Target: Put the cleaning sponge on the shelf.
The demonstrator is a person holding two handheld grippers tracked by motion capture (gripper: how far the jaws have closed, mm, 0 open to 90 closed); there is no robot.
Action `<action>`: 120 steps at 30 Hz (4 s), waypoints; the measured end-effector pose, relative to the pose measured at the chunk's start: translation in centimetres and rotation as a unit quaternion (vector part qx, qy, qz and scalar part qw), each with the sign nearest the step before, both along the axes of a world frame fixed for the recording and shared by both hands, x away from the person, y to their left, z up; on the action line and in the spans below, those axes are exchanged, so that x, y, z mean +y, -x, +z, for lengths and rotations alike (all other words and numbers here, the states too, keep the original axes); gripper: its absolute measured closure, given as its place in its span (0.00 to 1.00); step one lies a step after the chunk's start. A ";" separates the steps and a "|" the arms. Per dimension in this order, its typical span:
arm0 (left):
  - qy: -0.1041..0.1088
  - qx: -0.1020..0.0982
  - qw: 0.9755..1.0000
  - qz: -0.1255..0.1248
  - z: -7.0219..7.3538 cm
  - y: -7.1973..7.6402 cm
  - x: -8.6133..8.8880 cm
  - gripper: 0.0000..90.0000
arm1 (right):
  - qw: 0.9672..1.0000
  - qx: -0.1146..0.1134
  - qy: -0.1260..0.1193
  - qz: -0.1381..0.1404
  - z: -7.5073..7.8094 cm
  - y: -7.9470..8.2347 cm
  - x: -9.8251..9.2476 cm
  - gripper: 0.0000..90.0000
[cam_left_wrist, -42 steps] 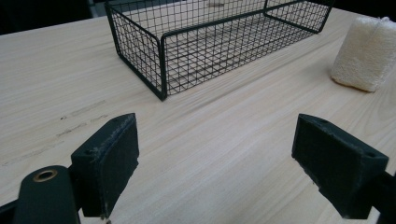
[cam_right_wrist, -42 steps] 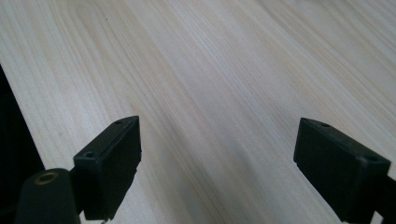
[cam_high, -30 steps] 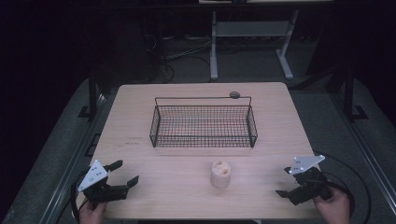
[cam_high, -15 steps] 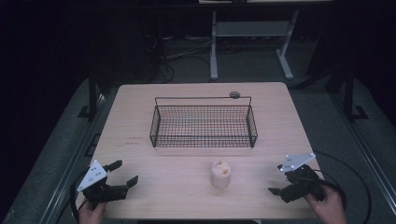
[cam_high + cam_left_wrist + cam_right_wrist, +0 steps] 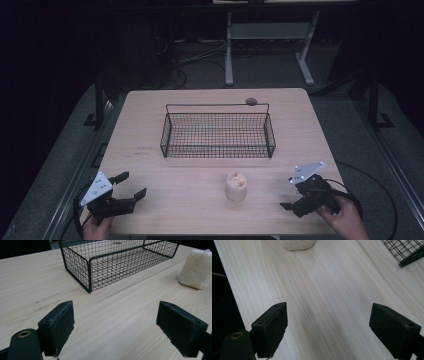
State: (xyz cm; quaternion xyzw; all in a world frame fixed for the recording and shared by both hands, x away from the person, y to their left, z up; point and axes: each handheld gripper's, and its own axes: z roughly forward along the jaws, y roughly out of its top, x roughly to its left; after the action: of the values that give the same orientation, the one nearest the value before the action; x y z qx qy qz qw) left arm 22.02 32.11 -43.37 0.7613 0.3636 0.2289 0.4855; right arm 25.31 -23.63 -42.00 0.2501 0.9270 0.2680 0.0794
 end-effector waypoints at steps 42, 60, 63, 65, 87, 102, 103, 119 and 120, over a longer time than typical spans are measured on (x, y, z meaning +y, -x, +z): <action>-0.001 0.003 1.000 -0.004 -0.1 -0.3 0.0 0.16 | 0.990 0.021 0.044 0.135 2.9 -2.5 8.3 0.16; -0.003 0.002 1.000 -0.003 0.0 -0.2 0.0 0.16 | 0.985 0.033 0.057 0.157 3.6 -3.7 10.6 0.16; -0.003 0.001 1.000 -0.004 0.0 -0.2 -0.1 0.16 | 0.984 0.033 0.061 0.161 3.8 -3.8 11.1 0.16; -0.003 0.000 1.000 -0.004 0.1 -0.2 -0.1 0.16 | 0.984 0.034 0.062 0.166 3.9 -3.9 11.5 0.16; -0.001 -0.003 1.000 -0.004 0.1 -0.2 -0.1 0.16 | 0.977 0.048 0.088 0.186 4.0 -6.1 14.8 0.16; 0.001 -0.003 1.000 -0.002 0.2 -0.2 -0.1 0.16 | 0.974 0.064 0.103 0.191 3.3 -6.8 15.8 0.21; 0.002 -0.003 1.000 -0.001 0.2 -0.1 -0.1 0.16 | 0.973 0.067 0.105 0.192 3.2 -6.8 15.9 0.24; 0.002 -0.006 1.000 0.001 0.3 -0.1 0.1 0.16 | 0.973 0.067 0.096 0.200 4.8 -6.8 15.6 0.31; 0.003 -0.006 1.000 0.001 0.3 -0.1 0.1 0.16 | 0.973 0.066 0.093 0.201 4.9 -6.8 15.6 0.31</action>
State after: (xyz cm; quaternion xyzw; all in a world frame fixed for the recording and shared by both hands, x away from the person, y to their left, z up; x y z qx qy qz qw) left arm 22.10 32.22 -43.08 0.7582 0.3624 0.2329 0.4895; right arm 32.14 -8.01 -37.06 0.0679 0.9824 0.1736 -0.0148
